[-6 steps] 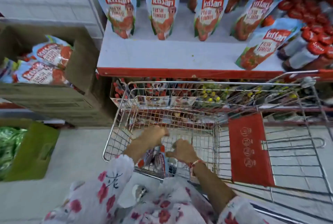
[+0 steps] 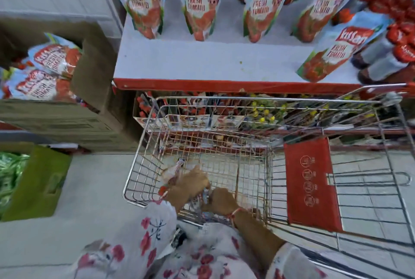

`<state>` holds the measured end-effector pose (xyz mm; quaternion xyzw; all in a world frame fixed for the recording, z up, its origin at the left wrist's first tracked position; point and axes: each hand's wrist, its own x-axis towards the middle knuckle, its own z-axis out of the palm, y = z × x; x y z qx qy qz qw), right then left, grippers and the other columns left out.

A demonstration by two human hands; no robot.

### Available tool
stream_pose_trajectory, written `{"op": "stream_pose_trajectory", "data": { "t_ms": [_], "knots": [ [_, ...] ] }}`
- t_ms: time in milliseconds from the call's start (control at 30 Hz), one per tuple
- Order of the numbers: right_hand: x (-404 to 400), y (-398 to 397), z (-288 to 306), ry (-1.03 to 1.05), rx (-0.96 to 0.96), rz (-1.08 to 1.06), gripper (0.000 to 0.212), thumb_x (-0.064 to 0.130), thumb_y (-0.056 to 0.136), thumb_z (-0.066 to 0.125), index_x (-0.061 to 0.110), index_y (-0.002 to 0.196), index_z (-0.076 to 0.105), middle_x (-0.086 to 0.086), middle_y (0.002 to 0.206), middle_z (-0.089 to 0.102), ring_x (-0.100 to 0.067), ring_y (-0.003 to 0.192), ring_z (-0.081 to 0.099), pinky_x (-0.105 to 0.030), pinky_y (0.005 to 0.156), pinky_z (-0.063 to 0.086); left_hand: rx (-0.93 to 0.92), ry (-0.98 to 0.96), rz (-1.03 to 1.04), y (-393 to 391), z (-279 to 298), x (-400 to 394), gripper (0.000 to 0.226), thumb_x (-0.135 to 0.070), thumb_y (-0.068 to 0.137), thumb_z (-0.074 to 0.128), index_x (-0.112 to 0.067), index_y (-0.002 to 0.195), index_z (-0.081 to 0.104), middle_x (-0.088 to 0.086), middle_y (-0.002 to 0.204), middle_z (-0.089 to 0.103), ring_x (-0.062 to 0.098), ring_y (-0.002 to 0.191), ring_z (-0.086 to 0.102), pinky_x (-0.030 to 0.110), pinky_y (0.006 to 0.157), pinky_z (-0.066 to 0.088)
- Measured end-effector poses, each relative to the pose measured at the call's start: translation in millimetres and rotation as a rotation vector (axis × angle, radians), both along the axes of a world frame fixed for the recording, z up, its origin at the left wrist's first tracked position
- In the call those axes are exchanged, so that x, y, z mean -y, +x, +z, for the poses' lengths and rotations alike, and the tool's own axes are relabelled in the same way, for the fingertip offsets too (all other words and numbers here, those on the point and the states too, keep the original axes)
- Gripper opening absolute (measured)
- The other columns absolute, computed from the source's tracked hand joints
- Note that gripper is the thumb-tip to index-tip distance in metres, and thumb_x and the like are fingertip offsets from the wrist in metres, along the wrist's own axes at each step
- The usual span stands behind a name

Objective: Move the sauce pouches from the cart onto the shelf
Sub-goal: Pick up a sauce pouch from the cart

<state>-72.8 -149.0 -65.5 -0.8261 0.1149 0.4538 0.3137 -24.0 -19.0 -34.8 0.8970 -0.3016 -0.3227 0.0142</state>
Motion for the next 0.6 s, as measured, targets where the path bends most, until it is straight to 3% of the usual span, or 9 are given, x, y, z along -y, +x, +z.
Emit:
{"op": "stream_pose_trajectory", "data": {
  "t_ms": [67, 133, 267, 333, 400, 467, 533, 600],
  "knots": [
    [-6, 2, 0, -0.006, 0.039, 0.031, 0.043, 0.026, 0.097, 0.050, -0.012, 0.113, 0.058, -0.020, 0.076, 0.068, -0.026, 0.079, 0.061, -0.031, 0.079, 0.053, 0.079, 0.056, -0.109, -1, -3, 1, 0.024, 0.005, 0.083, 0.054, -0.003, 0.103, 0.065, 0.013, 0.111, 0.067, 0.028, 0.117, 0.056, 0.042, 0.121, 0.001],
    [-9, 6, 1, -0.038, 0.105, 0.205, 0.040, 0.028, 0.091, 0.058, -0.008, 0.106, 0.063, -0.023, 0.099, 0.070, -0.034, 0.094, 0.065, -0.036, 0.084, 0.052, 0.100, 0.093, -0.136, 1, -9, 0, 0.022, 0.005, 0.082, 0.057, -0.003, 0.100, 0.064, 0.013, 0.108, 0.068, 0.027, 0.115, 0.058, 0.037, 0.119, -0.006],
    [6, 24, 10, -0.058, 0.233, 0.279, 0.033, 0.020, 0.087, 0.059, -0.010, 0.094, 0.068, -0.022, 0.083, 0.069, -0.038, 0.083, 0.069, -0.030, 0.058, 0.050, 0.128, 0.005, -0.057, 6, -13, -14, 0.031, 0.000, 0.080, 0.060, -0.005, 0.111, 0.060, 0.015, 0.120, 0.062, 0.028, 0.125, 0.048, 0.040, 0.123, 0.011],
    [18, 34, 20, -0.060, 0.305, 0.280, 0.029, 0.020, 0.088, 0.059, -0.005, 0.094, 0.072, -0.017, 0.075, 0.072, -0.028, 0.066, 0.067, -0.029, 0.057, 0.056, 0.139, -0.073, 0.024, 7, -9, -20, 0.035, -0.003, 0.083, 0.059, -0.007, 0.117, 0.055, 0.012, 0.127, 0.056, 0.027, 0.128, 0.045, 0.040, 0.117, 0.028],
    [29, 46, 37, -0.053, 0.387, 0.274, 0.026, 0.022, 0.091, 0.058, 0.002, 0.090, 0.074, -0.001, 0.058, 0.064, -0.012, 0.050, 0.055, -0.018, 0.046, 0.046, 0.157, -0.180, 0.123, 11, 1, -24, 0.034, -0.011, 0.087, 0.057, -0.010, 0.121, 0.052, 0.008, 0.128, 0.053, 0.024, 0.125, 0.046, 0.034, 0.107, 0.042],
    [39, 59, 58, -0.037, 0.461, 0.251, 0.022, 0.021, 0.091, 0.059, 0.006, 0.089, 0.075, 0.000, 0.063, 0.067, -0.008, 0.047, 0.051, -0.018, 0.043, 0.045, 0.169, -0.311, 0.257, 16, 18, -26, 0.032, -0.020, 0.091, 0.053, -0.014, 0.123, 0.050, 0.002, 0.126, 0.053, 0.019, 0.116, 0.053, 0.031, 0.100, 0.048],
    [47, 72, 83, -0.039, 0.565, 0.232, 0.020, 0.020, 0.091, 0.060, 0.007, 0.092, 0.075, -0.007, 0.079, 0.075, -0.008, 0.049, 0.056, -0.027, 0.049, 0.054, 0.194, -0.463, 0.405, 25, 41, -26, 0.028, -0.027, 0.093, 0.048, -0.017, 0.120, 0.052, -0.003, 0.121, 0.056, 0.011, 0.102, 0.056, 0.031, 0.094, 0.052],
    [55, 85, 110, -0.033, 0.672, 0.197, 0.020, 0.023, 0.090, 0.062, 0.009, 0.093, 0.075, -0.011, 0.080, 0.076, -0.010, 0.051, 0.059, -0.031, 0.050, 0.054, 0.229, -0.598, 0.486, 37, 69, -25, 0.026, -0.025, 0.092, 0.050, -0.018, 0.116, 0.054, -0.003, 0.114, 0.060, 0.005, 0.092, 0.055, 0.029, 0.089, 0.054]
  ]
}}
